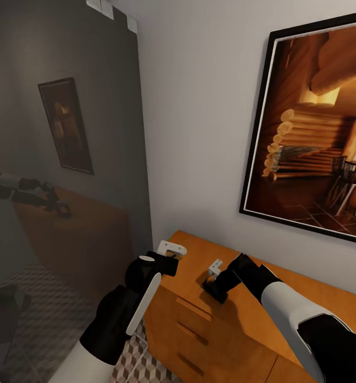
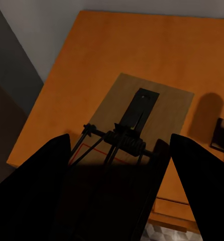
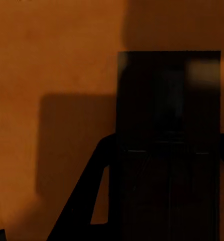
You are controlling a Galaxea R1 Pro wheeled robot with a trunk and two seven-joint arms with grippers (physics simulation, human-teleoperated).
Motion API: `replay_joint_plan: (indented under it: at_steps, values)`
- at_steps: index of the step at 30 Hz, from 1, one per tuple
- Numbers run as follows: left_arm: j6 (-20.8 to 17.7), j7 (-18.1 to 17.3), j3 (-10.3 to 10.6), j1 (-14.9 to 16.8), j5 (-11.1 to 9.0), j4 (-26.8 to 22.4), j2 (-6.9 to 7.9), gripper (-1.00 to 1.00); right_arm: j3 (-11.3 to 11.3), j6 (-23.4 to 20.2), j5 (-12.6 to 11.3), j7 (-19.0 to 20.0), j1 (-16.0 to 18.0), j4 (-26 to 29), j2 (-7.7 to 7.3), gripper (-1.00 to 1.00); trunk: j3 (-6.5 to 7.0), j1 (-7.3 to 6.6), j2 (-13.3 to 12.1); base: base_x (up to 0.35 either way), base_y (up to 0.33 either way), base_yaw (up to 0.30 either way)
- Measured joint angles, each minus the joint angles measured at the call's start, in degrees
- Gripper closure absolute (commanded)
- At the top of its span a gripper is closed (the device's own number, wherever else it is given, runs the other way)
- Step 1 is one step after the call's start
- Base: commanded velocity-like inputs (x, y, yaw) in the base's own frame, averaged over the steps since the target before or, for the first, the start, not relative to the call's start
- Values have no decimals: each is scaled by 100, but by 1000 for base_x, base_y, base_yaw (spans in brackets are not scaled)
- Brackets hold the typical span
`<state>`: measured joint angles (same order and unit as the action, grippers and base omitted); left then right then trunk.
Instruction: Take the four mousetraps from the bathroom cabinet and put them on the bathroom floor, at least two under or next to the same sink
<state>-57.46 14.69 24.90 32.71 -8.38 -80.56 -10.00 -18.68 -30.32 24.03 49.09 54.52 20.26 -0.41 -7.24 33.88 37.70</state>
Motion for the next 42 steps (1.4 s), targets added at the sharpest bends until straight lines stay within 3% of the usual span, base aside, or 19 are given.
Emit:
replay_joint_plan:
  at_steps: [19,31,42]
  values:
    - [9,0,11,0,-10,0,0,100,1,-6,-6,-5,0,1,0,100,0,0,0,0,0,0]
    - [9,0,298,0,-11,-8,0,100,-11,17,43,-10,-6,-63,-1,100,214,-262,-484,0,0,0]
    - [9,0,324,0,-9,-3,0,100,-11,21,43,-8,-6,-63,-1,100,413,-505,-927,0,0,0]
